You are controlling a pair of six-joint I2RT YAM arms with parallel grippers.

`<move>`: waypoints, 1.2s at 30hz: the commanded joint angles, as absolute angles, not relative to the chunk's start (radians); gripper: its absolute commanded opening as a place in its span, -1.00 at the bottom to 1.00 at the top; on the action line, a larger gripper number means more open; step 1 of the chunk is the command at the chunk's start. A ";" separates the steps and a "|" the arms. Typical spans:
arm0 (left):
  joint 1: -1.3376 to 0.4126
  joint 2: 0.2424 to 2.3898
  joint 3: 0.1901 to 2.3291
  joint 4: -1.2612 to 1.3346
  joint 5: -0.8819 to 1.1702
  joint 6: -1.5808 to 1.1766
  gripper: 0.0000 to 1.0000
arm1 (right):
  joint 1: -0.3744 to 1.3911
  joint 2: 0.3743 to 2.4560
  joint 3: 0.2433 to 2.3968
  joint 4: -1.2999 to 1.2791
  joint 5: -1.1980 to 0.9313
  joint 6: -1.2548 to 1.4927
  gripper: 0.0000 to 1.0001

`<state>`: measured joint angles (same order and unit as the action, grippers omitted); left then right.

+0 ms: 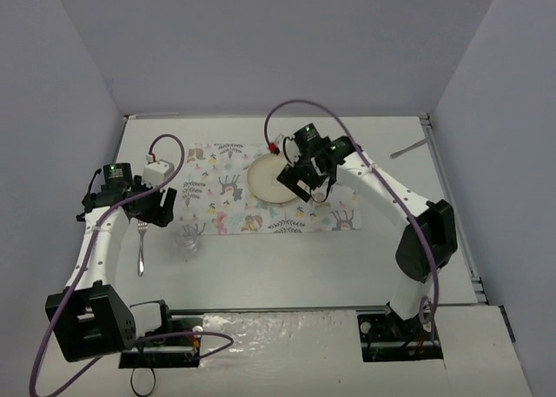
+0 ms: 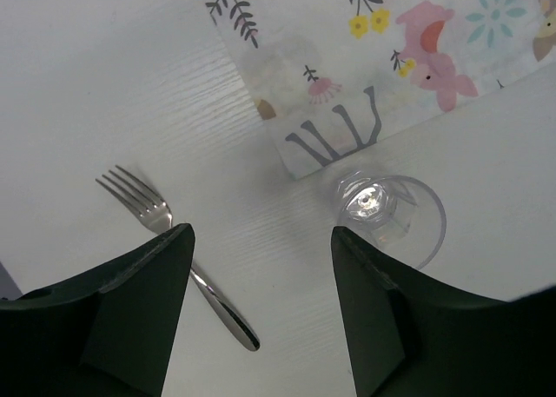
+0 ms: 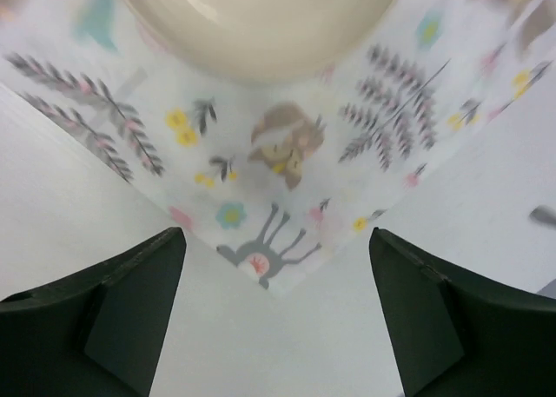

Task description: Set the dinner table for one person

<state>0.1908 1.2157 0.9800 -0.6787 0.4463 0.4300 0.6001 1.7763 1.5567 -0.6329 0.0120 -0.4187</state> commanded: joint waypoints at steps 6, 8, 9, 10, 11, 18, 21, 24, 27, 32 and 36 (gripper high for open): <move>0.216 0.960 0.874 -0.489 0.207 0.241 0.31 | 0.655 1.983 1.919 -0.736 -0.439 -0.291 1.00; 0.219 0.938 0.873 -0.506 0.117 0.216 0.30 | 0.705 2.096 2.048 -0.735 -0.407 -0.279 1.00; 0.222 0.931 0.875 -0.512 0.065 0.201 0.30 | 0.744 2.131 2.101 -0.734 -0.340 -0.278 1.00; 0.228 0.931 0.879 -0.518 0.025 0.189 0.30 | 0.796 2.153 2.154 -0.733 -0.233 -0.283 1.00; 0.239 0.931 0.884 -0.530 0.025 0.191 0.30 | 0.834 2.183 2.198 -0.733 -0.177 -0.287 1.00; 0.311 0.951 0.907 -0.543 0.030 0.150 0.29 | 0.966 2.345 2.351 -0.696 -0.136 -0.250 1.00; 0.334 0.976 0.923 -0.546 0.032 0.124 0.29 | 0.995 2.377 2.402 -0.698 -0.148 -0.247 1.00; 0.351 0.987 0.927 -0.540 0.026 0.124 0.28 | 1.034 2.381 2.420 -0.669 -0.139 -0.264 1.00; 0.372 0.985 0.927 -0.536 0.033 0.123 0.28 | 1.052 2.379 2.412 -0.616 -0.125 -0.280 1.00; 0.400 0.964 0.912 -0.546 0.048 0.134 0.29 | 1.053 2.435 2.441 -0.573 -0.166 -0.270 0.98; 0.425 0.952 0.904 -0.546 0.059 0.141 0.28 | 1.067 2.472 2.468 -0.555 -0.192 -0.258 0.95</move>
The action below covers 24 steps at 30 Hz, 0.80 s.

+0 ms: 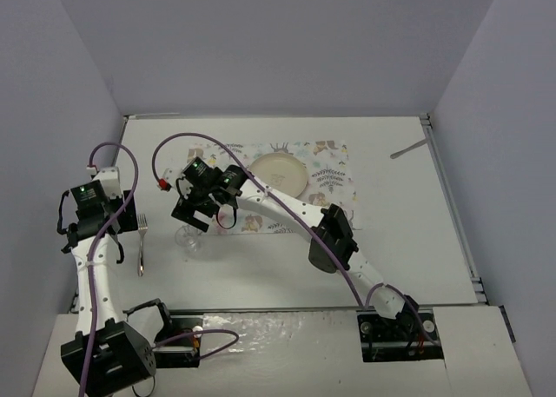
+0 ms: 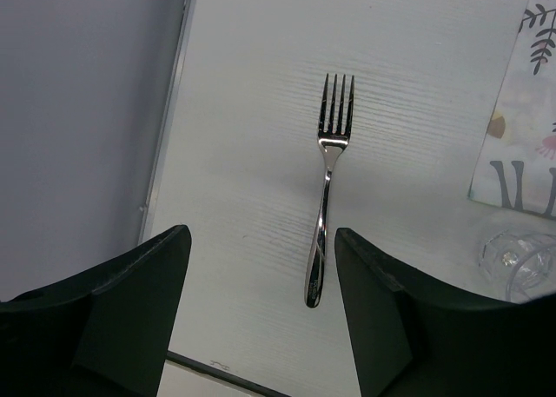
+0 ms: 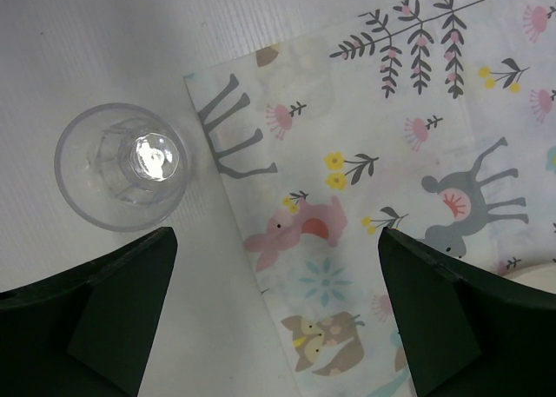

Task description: Set the dinner table for one person

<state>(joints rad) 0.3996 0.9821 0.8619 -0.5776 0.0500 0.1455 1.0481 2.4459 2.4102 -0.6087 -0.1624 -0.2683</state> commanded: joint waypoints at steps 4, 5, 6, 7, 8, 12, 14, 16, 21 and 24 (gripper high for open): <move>0.445 0.949 0.908 -0.555 0.080 0.149 0.28 | 1.071 2.495 2.483 -0.526 -0.216 -0.250 0.91; 0.451 0.947 0.907 -0.556 0.088 0.152 0.28 | 1.073 2.504 2.490 -0.523 -0.223 -0.244 0.90; 0.456 0.946 0.906 -0.555 0.094 0.155 0.28 | 1.075 2.508 2.494 -0.520 -0.232 -0.242 0.90; 0.460 0.946 0.905 -0.553 0.098 0.157 0.28 | 1.077 2.509 2.497 -0.518 -0.240 -0.240 0.90; 0.465 0.947 0.904 -0.551 0.103 0.160 0.28 | 1.078 2.511 2.500 -0.515 -0.248 -0.239 0.90; 0.481 0.963 0.901 -0.540 0.131 0.164 0.29 | 1.090 2.514 2.495 -0.493 -0.249 -0.230 0.85; 0.488 0.973 0.897 -0.533 0.140 0.164 0.29 | 1.098 2.525 2.497 -0.491 -0.249 -0.236 0.75; 0.494 0.977 0.896 -0.529 0.151 0.165 0.29 | 1.102 2.537 2.496 -0.492 -0.258 -0.240 0.48; 0.502 0.979 0.889 -0.523 0.167 0.174 0.29 | 1.104 2.558 2.485 -0.492 -0.279 -0.232 0.07; 0.512 0.985 0.889 -0.520 0.177 0.183 0.28 | 1.104 2.562 2.457 -0.492 -0.278 -0.238 0.04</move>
<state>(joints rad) 0.4942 0.9799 0.8619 -0.5767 0.1478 0.1598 1.0989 2.5590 2.4519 -0.5236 -0.2568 -0.2387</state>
